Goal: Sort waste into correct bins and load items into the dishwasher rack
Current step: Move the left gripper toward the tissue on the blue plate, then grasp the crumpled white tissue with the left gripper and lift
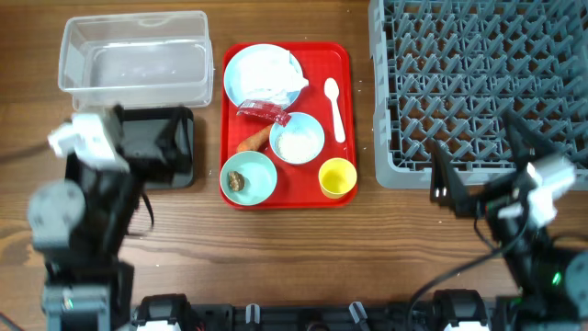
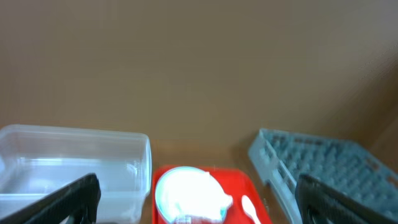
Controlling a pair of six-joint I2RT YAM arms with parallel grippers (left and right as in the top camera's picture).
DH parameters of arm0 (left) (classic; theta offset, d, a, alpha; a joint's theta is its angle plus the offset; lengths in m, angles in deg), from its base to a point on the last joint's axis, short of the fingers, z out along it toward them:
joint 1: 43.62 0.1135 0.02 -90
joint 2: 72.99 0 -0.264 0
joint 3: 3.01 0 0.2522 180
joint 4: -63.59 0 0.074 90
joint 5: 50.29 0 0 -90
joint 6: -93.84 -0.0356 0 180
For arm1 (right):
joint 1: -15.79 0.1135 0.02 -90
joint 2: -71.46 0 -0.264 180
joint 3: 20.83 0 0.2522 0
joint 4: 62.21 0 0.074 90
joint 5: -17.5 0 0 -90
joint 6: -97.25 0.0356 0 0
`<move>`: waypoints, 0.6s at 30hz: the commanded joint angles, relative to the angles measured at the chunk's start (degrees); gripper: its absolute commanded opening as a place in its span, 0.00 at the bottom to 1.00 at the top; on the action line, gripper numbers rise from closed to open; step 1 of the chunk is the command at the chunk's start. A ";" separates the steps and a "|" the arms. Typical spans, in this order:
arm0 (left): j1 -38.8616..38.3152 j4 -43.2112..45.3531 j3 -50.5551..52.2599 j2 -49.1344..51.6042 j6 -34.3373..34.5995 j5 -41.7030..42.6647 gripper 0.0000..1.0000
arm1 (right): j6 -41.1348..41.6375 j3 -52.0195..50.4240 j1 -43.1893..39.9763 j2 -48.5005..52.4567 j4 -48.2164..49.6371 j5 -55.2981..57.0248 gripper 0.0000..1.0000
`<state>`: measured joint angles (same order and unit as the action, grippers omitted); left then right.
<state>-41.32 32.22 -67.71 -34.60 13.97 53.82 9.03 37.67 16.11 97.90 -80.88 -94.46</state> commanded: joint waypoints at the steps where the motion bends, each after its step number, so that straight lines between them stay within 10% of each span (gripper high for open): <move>1: -0.63 -7.85 -13.99 12.50 -1.03 1.95 1.00 | -0.33 11.21 -0.24 12.28 -5.79 -5.18 1.00; 11: -11.04 -26.71 -36.04 44.35 -7.58 0.48 1.00 | -1.86 42.38 -0.24 47.28 -35.30 -8.63 1.00; 18: -14.21 -29.16 -36.04 58.71 -7.56 -1.51 1.00 | 7.34 42.75 -0.24 56.28 -37.73 -9.05 1.00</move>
<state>-55.24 3.85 -103.01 19.83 7.50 52.23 10.32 78.97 16.07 152.26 -117.42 -102.09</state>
